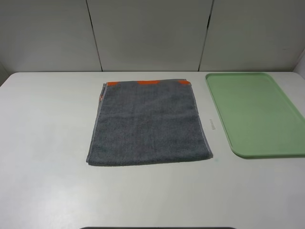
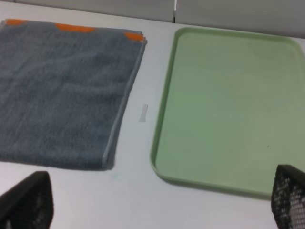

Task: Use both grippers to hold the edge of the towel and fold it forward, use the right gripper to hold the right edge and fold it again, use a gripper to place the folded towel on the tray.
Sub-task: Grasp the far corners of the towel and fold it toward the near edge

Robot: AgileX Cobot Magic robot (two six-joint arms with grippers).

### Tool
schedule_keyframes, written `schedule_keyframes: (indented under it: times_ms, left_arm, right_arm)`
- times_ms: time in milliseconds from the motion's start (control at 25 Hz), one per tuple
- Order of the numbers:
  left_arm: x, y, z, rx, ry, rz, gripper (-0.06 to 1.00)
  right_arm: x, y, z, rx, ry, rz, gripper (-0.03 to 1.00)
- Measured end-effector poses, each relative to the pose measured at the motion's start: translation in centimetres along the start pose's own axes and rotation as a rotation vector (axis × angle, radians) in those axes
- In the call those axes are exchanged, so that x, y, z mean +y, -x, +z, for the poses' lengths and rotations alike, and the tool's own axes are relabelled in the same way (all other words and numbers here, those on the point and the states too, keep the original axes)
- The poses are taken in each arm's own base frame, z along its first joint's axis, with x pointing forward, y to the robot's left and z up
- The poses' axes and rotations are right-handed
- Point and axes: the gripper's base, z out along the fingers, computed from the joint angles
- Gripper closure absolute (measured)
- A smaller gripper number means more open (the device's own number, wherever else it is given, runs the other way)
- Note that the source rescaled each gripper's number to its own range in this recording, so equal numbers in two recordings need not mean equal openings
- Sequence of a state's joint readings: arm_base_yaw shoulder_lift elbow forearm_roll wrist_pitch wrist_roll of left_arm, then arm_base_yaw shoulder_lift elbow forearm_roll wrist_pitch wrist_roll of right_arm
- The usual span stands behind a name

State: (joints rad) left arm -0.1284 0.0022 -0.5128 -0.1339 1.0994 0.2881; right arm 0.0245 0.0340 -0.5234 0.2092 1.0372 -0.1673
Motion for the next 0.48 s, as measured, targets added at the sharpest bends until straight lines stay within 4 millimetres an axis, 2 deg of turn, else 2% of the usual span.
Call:
schedule_keyframes:
  times_ms: [200,480]
  left_arm:
    - [0.4,1.8,0.2,0.071,-0.018,-0.006,-0.06]
    - [1.2,4.3,1.9,0.194,-0.051,0.021,-0.06]
  right_arm:
    - [0.0,1.7,0.7,0.058,0.024,0.024,-0.03]
    - [-0.5,3.5,2.6,0.175,0.031,0.04,-0.03]
